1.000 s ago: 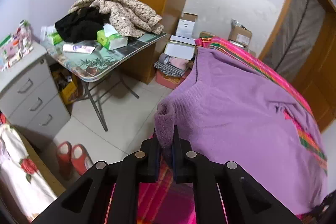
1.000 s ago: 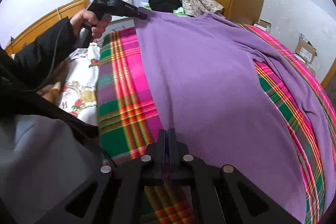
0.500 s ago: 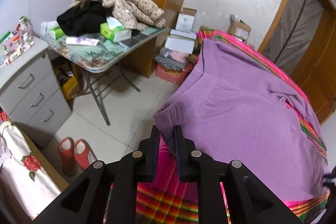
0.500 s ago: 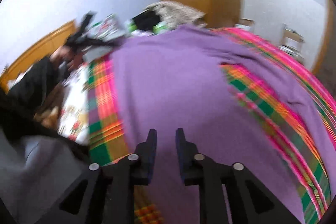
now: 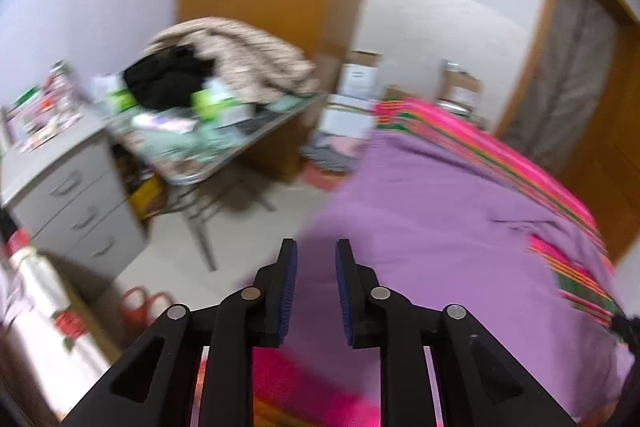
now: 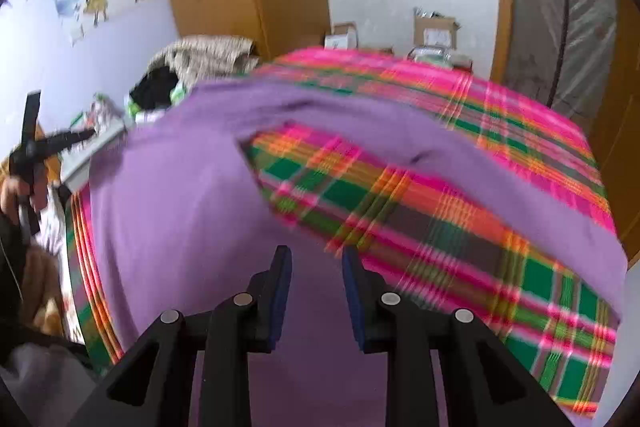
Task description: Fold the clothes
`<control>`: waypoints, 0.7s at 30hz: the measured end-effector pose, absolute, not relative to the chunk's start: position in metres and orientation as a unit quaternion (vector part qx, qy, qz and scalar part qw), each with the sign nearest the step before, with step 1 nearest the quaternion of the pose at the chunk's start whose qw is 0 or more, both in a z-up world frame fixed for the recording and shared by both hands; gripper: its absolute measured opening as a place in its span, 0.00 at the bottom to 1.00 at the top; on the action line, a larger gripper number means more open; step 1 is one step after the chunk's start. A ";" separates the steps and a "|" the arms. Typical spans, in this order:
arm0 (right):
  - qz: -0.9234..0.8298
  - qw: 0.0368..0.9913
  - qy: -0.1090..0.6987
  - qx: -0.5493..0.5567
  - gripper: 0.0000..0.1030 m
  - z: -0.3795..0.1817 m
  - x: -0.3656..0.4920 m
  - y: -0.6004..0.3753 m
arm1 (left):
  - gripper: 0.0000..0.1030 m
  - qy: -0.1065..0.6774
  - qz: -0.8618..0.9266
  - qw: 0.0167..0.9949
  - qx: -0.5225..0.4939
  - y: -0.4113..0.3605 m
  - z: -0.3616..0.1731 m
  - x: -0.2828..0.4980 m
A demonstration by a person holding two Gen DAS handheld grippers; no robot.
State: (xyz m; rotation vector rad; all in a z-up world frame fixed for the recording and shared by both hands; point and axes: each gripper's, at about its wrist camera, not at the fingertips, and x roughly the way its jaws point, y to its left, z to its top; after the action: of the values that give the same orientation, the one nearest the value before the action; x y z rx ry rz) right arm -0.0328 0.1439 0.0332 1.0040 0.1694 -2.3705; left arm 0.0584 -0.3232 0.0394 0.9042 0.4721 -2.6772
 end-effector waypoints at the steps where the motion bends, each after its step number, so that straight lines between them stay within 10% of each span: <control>1: -0.888 0.278 0.058 0.361 0.26 0.041 -0.035 0.146 | 0.22 0.159 -0.929 0.116 0.313 -0.310 0.042 0.050; 21: -0.883 0.210 0.046 0.417 0.32 0.025 -0.126 0.177 | 0.28 0.063 -0.914 -0.085 0.391 -0.125 0.022 -0.075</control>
State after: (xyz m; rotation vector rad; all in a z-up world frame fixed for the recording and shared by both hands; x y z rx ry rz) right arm -0.1260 0.1772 0.0246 1.1585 0.1287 -2.4558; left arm -0.0747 -0.1245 0.0217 1.2993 0.2091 -3.0389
